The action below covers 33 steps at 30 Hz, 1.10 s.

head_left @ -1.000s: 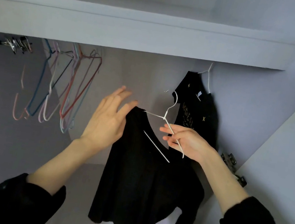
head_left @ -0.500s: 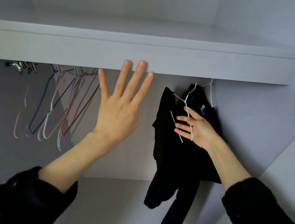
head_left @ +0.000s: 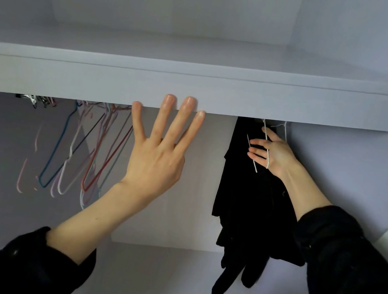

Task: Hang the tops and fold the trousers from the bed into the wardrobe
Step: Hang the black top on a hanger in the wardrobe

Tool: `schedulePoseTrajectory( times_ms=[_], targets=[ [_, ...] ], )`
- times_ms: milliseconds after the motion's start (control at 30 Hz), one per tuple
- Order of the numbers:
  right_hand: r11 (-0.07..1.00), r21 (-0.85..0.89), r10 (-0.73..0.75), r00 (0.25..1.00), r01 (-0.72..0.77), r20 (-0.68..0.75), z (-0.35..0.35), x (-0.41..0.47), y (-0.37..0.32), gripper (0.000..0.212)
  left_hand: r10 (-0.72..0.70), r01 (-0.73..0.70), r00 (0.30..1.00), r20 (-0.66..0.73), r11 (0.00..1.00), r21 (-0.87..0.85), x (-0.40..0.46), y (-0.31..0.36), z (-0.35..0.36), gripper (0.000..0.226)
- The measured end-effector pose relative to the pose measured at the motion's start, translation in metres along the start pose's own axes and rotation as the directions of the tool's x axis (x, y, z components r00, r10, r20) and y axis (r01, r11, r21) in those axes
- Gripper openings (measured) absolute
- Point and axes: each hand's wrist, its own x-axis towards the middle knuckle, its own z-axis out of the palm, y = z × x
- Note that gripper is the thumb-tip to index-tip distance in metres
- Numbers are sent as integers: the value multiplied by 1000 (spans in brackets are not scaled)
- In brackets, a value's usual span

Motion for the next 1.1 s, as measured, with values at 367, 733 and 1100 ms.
schedulePoseTrajectory(
  times_ms=[367,733,1100],
  targets=[
    [988,-153,-43,919,-19,-392,-31,15,-14,42,10,-10,1000,14,1000,1,-1,-1,-1,87],
    [791,-611,-245,908,-15,-339,-41,-45,-12,34,-99,138,978,186,969,-207,2,16,-33,82],
    [654,-757,-263,933,-14,-244,-60,-213,40,38,204,243,878,433,588,-771,-37,94,-58,49]
  ],
)
